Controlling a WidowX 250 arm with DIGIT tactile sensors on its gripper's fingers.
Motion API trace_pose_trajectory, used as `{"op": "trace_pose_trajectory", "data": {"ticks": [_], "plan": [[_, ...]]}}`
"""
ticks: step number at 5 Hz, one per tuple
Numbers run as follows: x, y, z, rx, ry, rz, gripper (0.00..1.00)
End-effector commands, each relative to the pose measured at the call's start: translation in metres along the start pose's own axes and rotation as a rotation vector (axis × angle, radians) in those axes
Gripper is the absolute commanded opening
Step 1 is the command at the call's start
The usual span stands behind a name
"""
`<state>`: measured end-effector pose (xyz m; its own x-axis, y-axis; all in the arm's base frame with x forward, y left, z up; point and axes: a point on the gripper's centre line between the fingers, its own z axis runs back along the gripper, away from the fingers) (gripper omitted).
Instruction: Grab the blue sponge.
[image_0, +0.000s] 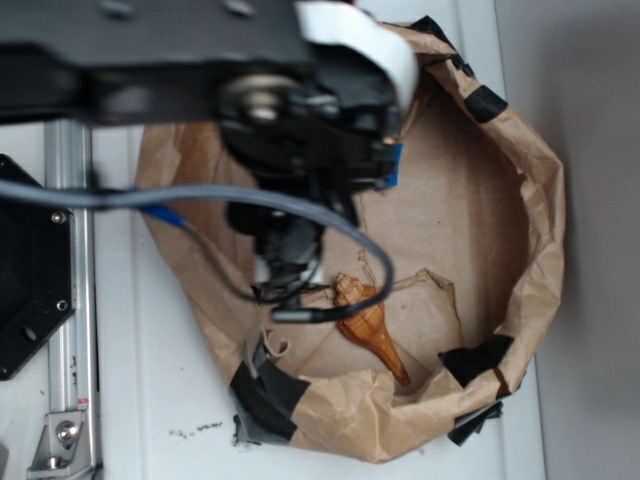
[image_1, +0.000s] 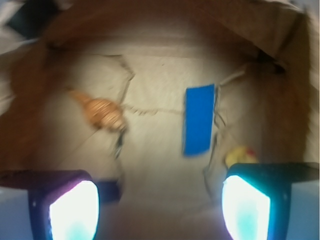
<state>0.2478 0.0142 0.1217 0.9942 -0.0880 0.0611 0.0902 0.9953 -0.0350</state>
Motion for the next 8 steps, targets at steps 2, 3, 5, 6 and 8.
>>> {"op": "trace_pose_trajectory", "data": {"ticks": [2, 3, 5, 6, 8], "plan": [[0.026, 0.048, -0.078, 0.104, 0.108, 0.054, 1.0], [0.026, 0.058, -0.097, 0.119, 0.165, 0.044, 1.0], [0.022, 0.05, -0.1, 0.117, 0.165, 0.069, 0.0], [0.025, 0.033, -0.077, 0.116, 0.16, -0.015, 0.0], [0.029, -0.015, 0.023, 0.075, -0.06, -0.181, 0.0]]}}
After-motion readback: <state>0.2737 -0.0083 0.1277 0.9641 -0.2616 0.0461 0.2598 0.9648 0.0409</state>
